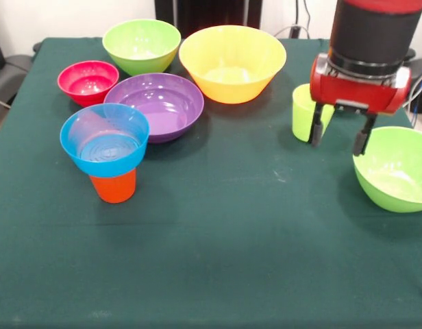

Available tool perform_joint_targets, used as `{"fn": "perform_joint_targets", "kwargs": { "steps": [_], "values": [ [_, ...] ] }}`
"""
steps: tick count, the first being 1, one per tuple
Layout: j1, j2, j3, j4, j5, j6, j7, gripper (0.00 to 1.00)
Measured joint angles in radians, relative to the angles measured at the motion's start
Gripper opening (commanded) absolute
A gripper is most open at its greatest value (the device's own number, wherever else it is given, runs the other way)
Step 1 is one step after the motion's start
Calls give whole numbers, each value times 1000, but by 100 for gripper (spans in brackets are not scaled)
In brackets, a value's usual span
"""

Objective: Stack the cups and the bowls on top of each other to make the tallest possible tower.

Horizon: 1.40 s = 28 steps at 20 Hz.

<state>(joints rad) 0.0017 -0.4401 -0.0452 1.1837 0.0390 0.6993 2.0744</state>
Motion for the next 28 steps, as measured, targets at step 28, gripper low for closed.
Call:
{"fn": "perform_joint_targets", "kwargs": {
  "steps": [28],
  "values": [
    [105,24,-27,0,24,-83,0,100]
  ]
}}
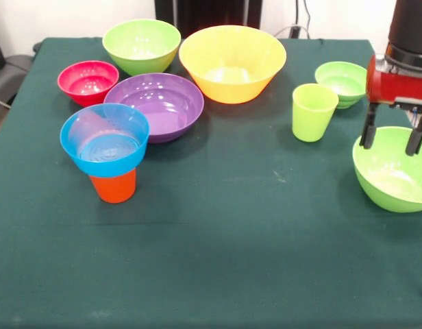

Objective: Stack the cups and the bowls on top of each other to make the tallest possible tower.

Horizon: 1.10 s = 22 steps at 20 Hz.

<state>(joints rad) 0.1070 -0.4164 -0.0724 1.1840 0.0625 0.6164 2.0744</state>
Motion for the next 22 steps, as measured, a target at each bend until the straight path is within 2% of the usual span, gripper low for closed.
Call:
{"fn": "perform_joint_targets", "kwargs": {
  "steps": [6,10,22],
  "values": [
    [-2,23,-3,15,0,-47,0,100],
    [-7,12,-4,63,0,-88,0,100],
    [-30,4,-20,102,0,-93,0,100]
  ]
}}
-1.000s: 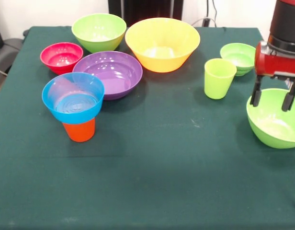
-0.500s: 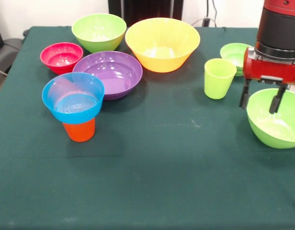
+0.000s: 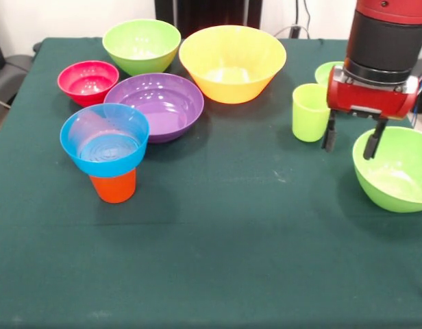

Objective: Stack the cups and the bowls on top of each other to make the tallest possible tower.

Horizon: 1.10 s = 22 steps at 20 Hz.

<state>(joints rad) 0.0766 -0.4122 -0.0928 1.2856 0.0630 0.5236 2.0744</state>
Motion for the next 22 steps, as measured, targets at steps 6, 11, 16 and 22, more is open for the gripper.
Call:
{"fn": "perform_joint_targets", "kwargs": {
  "steps": [6,11,16,22],
  "values": [
    [-15,27,-13,-21,0,0,0,100],
    [-15,51,-13,-28,0,0,0,100],
    [-15,60,-12,-25,0,0,0,100],
    [-15,35,-8,4,0,0,0,100]
  ]
}}
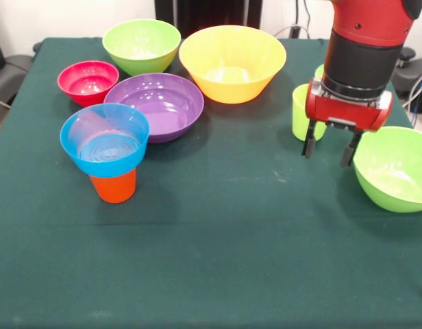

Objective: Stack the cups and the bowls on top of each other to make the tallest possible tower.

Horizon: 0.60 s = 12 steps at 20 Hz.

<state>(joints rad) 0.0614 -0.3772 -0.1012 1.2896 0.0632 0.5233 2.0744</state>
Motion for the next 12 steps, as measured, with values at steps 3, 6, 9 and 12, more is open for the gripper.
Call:
{"fn": "perform_joint_targets", "kwargs": {
  "steps": [3,6,9,12],
  "values": [
    [-2,-38,4,39,0,0,0,100],
    [-7,-70,7,66,0,0,0,100],
    [-13,-90,9,80,0,0,0,100],
    [-21,-108,11,89,0,0,0,100]
  ]
}}
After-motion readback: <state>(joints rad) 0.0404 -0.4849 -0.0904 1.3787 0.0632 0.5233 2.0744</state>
